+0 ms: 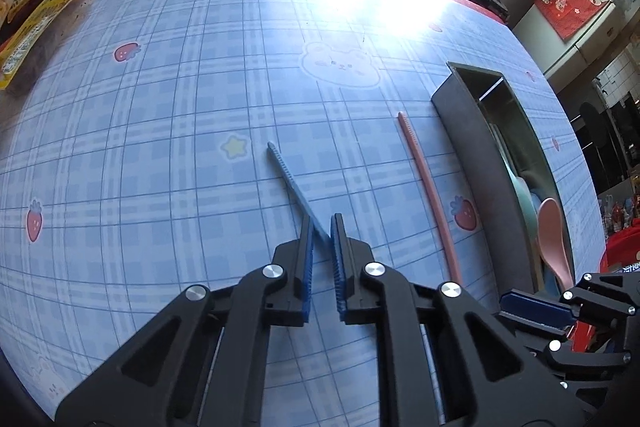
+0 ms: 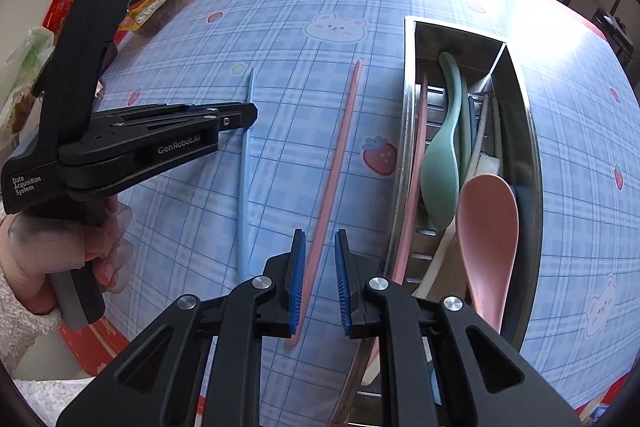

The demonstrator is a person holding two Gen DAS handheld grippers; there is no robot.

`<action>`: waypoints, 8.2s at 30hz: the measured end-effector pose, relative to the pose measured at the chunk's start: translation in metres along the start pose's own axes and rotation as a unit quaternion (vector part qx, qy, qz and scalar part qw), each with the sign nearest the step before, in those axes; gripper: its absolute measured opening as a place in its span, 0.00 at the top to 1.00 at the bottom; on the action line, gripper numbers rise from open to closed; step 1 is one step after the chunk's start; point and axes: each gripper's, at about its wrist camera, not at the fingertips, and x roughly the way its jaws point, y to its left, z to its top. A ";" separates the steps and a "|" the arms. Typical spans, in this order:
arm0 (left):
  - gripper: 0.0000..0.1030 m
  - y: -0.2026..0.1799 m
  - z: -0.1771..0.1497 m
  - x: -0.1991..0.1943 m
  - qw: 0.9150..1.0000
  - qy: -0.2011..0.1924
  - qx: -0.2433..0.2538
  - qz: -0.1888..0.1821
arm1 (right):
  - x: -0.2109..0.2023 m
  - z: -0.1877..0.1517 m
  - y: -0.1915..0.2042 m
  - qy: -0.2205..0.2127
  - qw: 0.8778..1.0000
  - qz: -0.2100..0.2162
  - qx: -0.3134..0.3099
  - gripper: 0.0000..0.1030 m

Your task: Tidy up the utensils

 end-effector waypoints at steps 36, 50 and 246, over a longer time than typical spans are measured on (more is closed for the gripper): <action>0.91 0.039 -0.069 -0.032 0.999 -0.013 -0.019 -0.025 | 0.035 0.005 0.030 0.001 0.998 -0.058 -0.018 0.93; 0.96 0.069 -0.078 -0.098 0.992 -0.064 -0.084 -0.071 | -0.013 -0.022 0.002 -0.042 0.994 0.057 0.083 0.94; 0.06 -0.042 -0.051 -0.331 0.969 -0.225 0.043 0.095 | -0.260 -0.026 0.002 -0.266 0.961 -0.070 0.031 0.06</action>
